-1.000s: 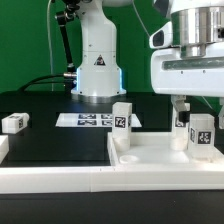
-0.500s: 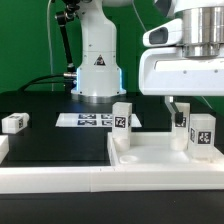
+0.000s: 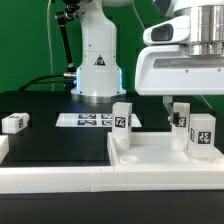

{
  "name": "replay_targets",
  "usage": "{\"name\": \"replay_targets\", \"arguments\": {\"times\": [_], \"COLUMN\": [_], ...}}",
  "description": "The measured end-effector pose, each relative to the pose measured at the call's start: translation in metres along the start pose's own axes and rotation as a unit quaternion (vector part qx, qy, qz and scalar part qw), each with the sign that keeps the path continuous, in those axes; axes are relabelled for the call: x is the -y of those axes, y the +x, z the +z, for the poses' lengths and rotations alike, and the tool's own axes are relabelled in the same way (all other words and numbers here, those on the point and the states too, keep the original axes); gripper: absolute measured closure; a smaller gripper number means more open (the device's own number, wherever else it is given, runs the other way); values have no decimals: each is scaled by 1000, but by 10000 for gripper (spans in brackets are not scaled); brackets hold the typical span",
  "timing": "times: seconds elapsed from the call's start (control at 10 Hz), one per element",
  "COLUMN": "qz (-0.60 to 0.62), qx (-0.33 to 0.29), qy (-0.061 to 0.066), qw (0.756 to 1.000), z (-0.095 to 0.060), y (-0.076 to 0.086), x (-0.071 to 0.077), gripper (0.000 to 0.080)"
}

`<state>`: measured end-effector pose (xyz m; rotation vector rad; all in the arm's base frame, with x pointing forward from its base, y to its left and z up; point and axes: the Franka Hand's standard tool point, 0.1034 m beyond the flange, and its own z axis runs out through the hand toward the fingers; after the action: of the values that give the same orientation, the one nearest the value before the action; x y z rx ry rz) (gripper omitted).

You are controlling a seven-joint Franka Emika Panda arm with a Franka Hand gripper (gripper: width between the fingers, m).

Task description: Assemble square table

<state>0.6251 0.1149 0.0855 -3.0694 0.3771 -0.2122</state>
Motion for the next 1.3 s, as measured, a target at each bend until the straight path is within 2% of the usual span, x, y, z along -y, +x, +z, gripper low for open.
{"name": "replay_targets", "arguments": {"times": [0.1, 0.2, 0.3, 0.4, 0.5, 0.7, 1.0, 1.3], "qz": [-15, -18, -8, -2, 7, 13, 112, 257], "qx": [0, -1, -2, -1, -1, -1, -1, 4], "qy": [0, 1, 2, 2, 2, 2, 2, 1], "qw": [1000, 1000, 1000, 1000, 1000, 1000, 994, 966], "z": [0, -1, -2, -1, -1, -1, -1, -1], "y": [0, 0, 0, 0, 0, 0, 1, -3], "x": [1, 5, 6, 6, 5, 5, 4, 4], "gripper": [151, 276, 276, 416, 511, 511, 511, 509]}}
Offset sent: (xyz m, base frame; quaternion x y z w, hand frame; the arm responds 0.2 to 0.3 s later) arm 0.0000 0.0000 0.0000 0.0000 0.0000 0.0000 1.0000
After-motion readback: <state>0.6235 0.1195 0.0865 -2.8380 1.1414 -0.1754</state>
